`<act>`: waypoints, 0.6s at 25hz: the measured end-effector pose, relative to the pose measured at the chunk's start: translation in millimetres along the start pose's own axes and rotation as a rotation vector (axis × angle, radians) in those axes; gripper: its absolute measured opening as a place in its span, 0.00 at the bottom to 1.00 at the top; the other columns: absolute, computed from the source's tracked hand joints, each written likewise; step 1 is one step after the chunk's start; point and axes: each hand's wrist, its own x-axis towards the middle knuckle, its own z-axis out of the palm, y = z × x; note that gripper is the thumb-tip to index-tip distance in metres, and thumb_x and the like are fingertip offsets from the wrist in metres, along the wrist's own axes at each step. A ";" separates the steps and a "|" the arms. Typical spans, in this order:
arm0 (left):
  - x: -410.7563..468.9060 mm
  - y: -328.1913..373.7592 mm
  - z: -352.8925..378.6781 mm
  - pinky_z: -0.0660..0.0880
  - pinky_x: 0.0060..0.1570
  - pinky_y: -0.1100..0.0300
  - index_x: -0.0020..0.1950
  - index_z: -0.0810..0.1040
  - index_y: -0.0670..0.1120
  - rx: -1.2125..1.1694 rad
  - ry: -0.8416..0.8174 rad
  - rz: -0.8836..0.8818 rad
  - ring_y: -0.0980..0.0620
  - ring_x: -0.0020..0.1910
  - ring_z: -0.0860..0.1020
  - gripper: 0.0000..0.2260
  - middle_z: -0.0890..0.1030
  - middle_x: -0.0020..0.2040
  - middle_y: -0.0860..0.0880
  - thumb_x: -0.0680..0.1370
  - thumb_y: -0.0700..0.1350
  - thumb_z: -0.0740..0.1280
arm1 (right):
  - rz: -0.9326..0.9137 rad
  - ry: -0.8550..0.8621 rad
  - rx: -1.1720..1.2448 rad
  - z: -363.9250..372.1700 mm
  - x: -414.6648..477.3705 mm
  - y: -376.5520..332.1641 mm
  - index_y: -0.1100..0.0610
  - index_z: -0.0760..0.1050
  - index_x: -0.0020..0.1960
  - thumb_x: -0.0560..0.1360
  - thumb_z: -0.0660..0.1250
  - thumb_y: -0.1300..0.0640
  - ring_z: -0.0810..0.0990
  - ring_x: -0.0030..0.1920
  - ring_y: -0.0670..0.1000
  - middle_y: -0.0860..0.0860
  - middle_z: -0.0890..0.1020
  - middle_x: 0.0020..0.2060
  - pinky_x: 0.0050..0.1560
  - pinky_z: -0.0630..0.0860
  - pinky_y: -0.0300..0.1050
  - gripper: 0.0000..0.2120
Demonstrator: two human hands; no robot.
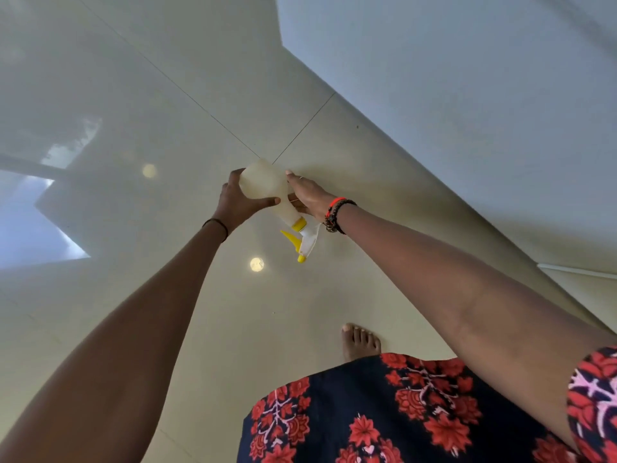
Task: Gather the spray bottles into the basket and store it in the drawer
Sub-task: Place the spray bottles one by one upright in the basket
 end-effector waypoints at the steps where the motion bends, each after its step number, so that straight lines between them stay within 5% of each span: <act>1: -9.9 3.4 -3.4 0.70 0.58 0.58 0.74 0.62 0.49 -0.035 -0.014 -0.019 0.49 0.66 0.70 0.43 0.70 0.68 0.47 0.64 0.53 0.80 | 0.012 -0.008 -0.005 -4.5 -11.6 -1.9 0.65 0.59 0.74 0.81 0.48 0.42 0.64 0.72 0.63 0.63 0.64 0.73 0.73 0.63 0.58 0.32; 6: -73.1 41.1 -31.9 0.74 0.63 0.53 0.73 0.61 0.47 -0.203 -0.096 -0.108 0.49 0.64 0.73 0.44 0.72 0.66 0.48 0.64 0.54 0.79 | 0.079 -0.087 0.037 -27.0 -87.4 -32.6 0.57 0.68 0.69 0.81 0.52 0.43 0.79 0.51 0.55 0.59 0.79 0.55 0.58 0.77 0.48 0.24; 11: -146.3 103.9 -76.8 0.73 0.51 0.59 0.71 0.66 0.46 -0.258 -0.183 -0.144 0.48 0.61 0.76 0.39 0.76 0.64 0.48 0.65 0.57 0.78 | 0.093 -0.087 -0.008 -43.2 -184.9 -79.4 0.58 0.70 0.68 0.81 0.54 0.46 0.78 0.51 0.56 0.61 0.78 0.56 0.62 0.76 0.51 0.22; 15: -212.7 154.0 -113.1 0.75 0.58 0.52 0.69 0.69 0.48 -0.376 -0.234 -0.151 0.47 0.60 0.78 0.44 0.78 0.63 0.47 0.57 0.63 0.76 | 0.034 -0.157 -0.016 -64.5 -262.7 -109.7 0.58 0.72 0.66 0.79 0.59 0.49 0.80 0.46 0.55 0.59 0.80 0.49 0.51 0.79 0.46 0.20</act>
